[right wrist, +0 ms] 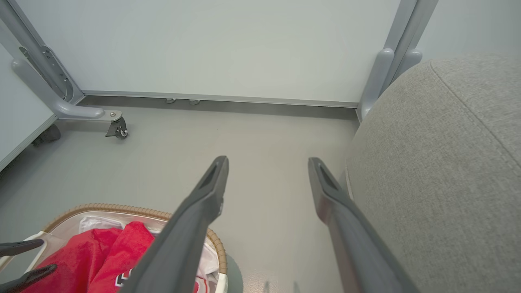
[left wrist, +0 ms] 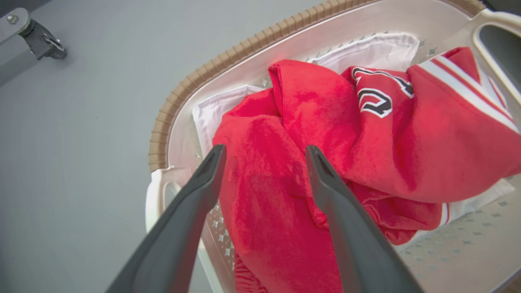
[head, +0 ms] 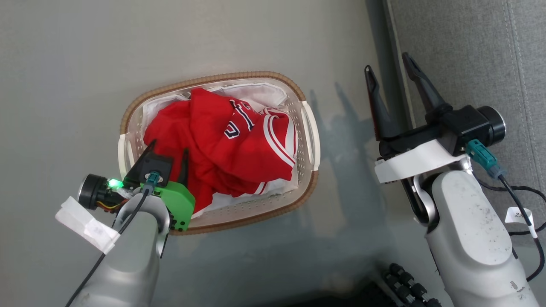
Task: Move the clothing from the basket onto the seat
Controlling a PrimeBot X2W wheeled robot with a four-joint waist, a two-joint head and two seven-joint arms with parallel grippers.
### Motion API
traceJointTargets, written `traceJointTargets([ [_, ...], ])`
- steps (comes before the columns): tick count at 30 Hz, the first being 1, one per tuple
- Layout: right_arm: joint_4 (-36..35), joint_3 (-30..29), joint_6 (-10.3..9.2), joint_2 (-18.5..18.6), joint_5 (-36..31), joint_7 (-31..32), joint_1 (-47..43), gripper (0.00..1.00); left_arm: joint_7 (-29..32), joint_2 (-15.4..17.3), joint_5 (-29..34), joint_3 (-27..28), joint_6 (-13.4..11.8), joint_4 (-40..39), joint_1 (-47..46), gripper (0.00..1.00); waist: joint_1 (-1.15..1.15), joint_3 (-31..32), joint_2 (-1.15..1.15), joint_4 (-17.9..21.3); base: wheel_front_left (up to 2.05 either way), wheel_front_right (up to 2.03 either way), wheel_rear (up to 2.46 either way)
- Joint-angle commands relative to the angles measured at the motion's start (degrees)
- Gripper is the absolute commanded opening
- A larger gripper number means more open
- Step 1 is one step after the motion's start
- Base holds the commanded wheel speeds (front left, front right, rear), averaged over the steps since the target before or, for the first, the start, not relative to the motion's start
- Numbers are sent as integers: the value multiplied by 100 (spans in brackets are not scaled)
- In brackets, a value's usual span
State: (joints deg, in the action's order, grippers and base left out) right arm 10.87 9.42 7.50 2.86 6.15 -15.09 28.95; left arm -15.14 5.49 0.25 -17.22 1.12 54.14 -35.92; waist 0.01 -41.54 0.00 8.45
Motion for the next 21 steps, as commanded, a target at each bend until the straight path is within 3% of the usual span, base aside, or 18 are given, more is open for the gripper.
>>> traceJointTargets([
  [1,10,10,-2,20,62,-11,75,100,-1,54,39,-19,-69,167,-156,100,-1,-36,0,30,0,0,0],
  [11,58,101,-2,18,116,-11,72,100,37,50,21,-68,-280,1554,-835,100,-1,-144,0,152,0,0,0],
  [21,99,212,-2,19,202,-11,100,100,487,112,24,-203,-370,1916,-1191,100,-1,-277,0,243,0,0,0],
])
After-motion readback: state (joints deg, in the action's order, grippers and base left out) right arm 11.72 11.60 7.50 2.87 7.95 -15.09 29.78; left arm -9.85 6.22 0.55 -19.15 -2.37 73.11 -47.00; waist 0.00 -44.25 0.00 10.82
